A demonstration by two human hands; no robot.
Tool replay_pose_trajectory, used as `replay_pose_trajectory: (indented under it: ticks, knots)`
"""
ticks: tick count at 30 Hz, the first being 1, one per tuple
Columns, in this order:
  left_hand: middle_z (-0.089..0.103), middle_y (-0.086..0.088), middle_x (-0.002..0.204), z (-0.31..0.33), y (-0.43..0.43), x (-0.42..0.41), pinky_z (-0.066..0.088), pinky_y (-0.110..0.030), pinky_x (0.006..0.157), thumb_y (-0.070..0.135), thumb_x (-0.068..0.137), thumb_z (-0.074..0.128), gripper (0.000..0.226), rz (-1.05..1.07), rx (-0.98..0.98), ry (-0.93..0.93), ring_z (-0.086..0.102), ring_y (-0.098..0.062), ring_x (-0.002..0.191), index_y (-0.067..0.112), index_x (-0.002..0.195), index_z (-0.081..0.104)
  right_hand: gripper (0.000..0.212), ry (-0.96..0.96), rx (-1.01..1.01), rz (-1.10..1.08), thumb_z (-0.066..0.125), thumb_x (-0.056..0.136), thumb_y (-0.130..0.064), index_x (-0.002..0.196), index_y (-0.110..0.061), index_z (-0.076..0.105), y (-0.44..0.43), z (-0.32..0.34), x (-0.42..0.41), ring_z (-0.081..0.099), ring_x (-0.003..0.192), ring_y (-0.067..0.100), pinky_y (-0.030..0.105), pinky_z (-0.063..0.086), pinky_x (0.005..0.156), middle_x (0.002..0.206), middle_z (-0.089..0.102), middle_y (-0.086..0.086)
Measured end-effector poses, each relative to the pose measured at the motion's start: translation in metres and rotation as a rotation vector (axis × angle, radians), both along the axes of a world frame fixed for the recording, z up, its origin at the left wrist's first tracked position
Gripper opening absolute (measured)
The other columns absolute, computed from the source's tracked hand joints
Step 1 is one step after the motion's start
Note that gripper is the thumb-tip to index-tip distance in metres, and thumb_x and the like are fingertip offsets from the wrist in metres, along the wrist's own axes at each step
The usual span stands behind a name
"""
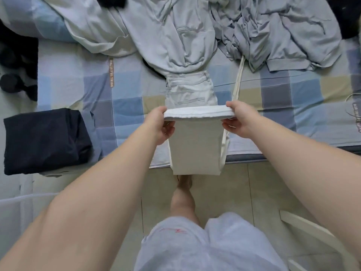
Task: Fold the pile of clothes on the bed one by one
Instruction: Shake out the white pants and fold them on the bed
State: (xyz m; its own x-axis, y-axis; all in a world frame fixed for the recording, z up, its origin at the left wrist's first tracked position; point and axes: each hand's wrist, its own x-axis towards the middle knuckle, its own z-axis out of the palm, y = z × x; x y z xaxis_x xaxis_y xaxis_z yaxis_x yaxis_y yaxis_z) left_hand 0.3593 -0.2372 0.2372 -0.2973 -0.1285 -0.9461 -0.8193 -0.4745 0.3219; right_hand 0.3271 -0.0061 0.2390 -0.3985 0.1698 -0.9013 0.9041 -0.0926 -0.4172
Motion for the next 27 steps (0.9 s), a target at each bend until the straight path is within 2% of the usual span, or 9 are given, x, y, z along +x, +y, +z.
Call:
replay_pose_trajectory:
  ticks: [3,7,10,13,15,18,21,24,27]
  knots:
    - [0.058,-0.001,0.076,-0.042,-0.011,-0.067,0.052,-0.027,0.064,0.032,0.096,0.059,0.018,-0.04,-0.017,-0.021,0.06,-0.013,0.067,0.017,0.105,0.063,0.012,-0.005,0.028,-0.006,0.058,0.096,-0.027,0.089,-0.018,0.06,-0.009,-0.039,-0.058,0.064,0.067,0.017,0.031,0.054,0.064,0.08,0.064,0.004]
    - [0.053,0.003,0.049,-0.105,-0.012,-0.139,0.05,-0.026,0.064,0.03,0.096,0.055,0.018,-0.091,-0.013,-0.002,0.057,-0.011,0.061,0.018,0.083,0.06,0.012,0.018,0.057,-0.021,0.056,0.096,-0.028,0.088,-0.019,0.057,-0.015,-0.103,-0.131,0.064,0.065,0.015,0.029,0.052,0.062,0.076,0.063,0.003]
    - [0.058,0.003,0.068,-0.151,-0.01,-0.173,0.051,-0.026,0.064,0.035,0.096,0.058,0.017,-0.092,-0.045,0.068,0.061,-0.012,0.067,0.019,0.092,0.063,0.012,0.059,0.049,-0.06,0.055,0.098,-0.028,0.09,-0.018,0.058,-0.02,-0.151,-0.172,0.065,0.066,0.015,0.028,0.052,0.062,0.077,0.065,0.003]
    - [0.069,0.006,0.096,-0.191,-0.009,-0.191,0.051,-0.029,0.068,0.044,0.096,0.059,0.025,-0.141,-0.039,0.153,0.069,-0.013,0.09,0.024,0.108,0.066,0.014,0.076,-0.045,-0.044,0.053,0.1,-0.035,0.108,-0.024,0.056,-0.02,-0.194,-0.193,0.071,0.091,0.019,0.032,0.052,0.067,0.098,0.069,0.0]
    - [0.066,0.008,0.119,-0.213,-0.007,-0.187,0.051,-0.031,0.072,0.055,0.098,0.053,0.041,-0.224,-0.06,0.165,0.066,-0.014,0.103,0.028,0.129,0.06,0.028,0.055,-0.103,0.006,0.052,0.101,-0.047,0.125,-0.032,0.048,-0.016,-0.218,-0.188,0.066,0.106,0.023,0.037,0.053,0.075,0.115,0.065,-0.001]
    - [0.062,0.006,0.132,-0.235,-0.002,-0.157,0.05,-0.035,0.08,0.058,0.102,0.041,0.052,-0.346,-0.1,0.128,0.064,-0.016,0.107,0.027,0.144,0.049,0.035,-0.008,-0.11,0.065,0.053,0.099,-0.054,0.128,-0.036,0.046,-0.007,-0.241,-0.158,0.061,0.114,0.024,0.043,0.052,0.088,0.126,0.062,-0.001]
    - [0.064,0.004,0.129,-0.239,0.007,-0.113,0.049,-0.034,0.082,0.051,0.104,0.043,0.047,-0.396,-0.128,0.065,0.064,-0.015,0.101,0.025,0.141,0.052,0.041,-0.052,-0.046,0.103,0.056,0.097,-0.053,0.134,-0.035,0.05,0.008,-0.251,-0.115,0.057,0.12,0.023,0.043,0.049,0.097,0.133,0.061,-0.001]
    - [0.063,0.002,0.129,-0.238,0.012,-0.07,0.047,-0.036,0.088,0.047,0.104,0.047,0.042,-0.431,-0.124,0.011,0.062,-0.019,0.105,0.023,0.138,0.052,0.054,-0.087,-0.029,0.179,0.053,0.098,-0.053,0.149,-0.039,0.039,0.022,-0.247,-0.07,0.05,0.126,0.021,0.043,0.042,0.101,0.142,0.055,-0.004]
    - [0.062,0.002,0.127,-0.239,0.015,-0.028,0.047,-0.04,0.091,0.045,0.103,0.05,0.027,-0.485,-0.137,-0.024,0.061,-0.019,0.107,0.024,0.12,0.055,0.062,-0.112,0.011,0.221,0.052,0.099,-0.054,0.155,-0.037,0.032,0.036,-0.246,-0.031,0.043,0.138,0.023,0.045,0.038,0.106,0.149,0.05,-0.004]
